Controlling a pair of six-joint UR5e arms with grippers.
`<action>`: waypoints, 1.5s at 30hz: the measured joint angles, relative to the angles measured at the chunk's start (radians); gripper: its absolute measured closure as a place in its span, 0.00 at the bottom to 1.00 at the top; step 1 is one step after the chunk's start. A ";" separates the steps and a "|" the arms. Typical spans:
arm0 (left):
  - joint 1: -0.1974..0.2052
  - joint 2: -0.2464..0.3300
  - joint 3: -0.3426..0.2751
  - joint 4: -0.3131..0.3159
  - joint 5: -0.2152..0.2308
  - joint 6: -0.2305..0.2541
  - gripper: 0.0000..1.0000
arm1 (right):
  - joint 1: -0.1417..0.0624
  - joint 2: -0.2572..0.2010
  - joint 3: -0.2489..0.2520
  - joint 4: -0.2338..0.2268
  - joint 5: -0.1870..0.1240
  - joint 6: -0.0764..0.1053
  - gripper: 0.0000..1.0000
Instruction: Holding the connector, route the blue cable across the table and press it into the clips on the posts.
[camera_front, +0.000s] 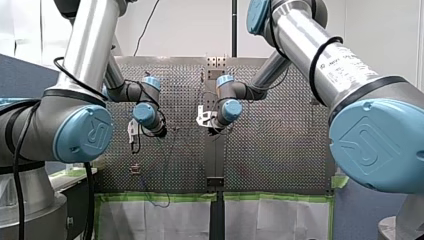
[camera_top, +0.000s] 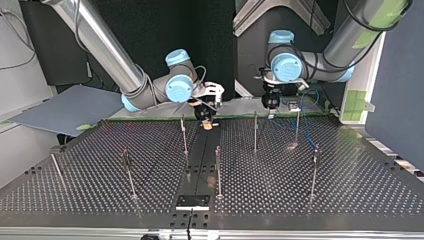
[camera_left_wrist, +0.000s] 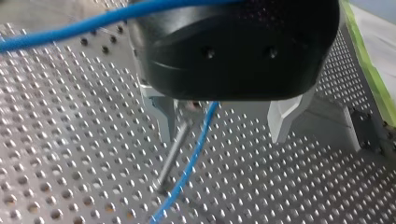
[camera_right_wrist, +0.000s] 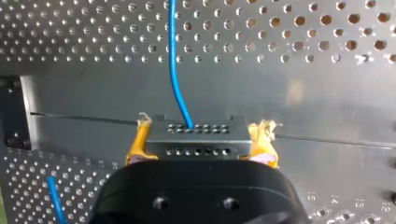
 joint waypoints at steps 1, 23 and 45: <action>-0.003 0.008 -0.004 -0.001 0.000 -0.003 0.02 | 0.001 0.000 0.000 0.000 0.000 0.000 1.00; -0.162 0.026 -0.013 0.074 0.012 -0.105 0.02 | -0.002 -0.034 0.004 0.047 -0.002 0.009 1.00; -0.185 -0.068 0.089 0.114 -0.003 -0.172 0.02 | -0.004 -0.052 0.004 0.061 -0.004 0.011 1.00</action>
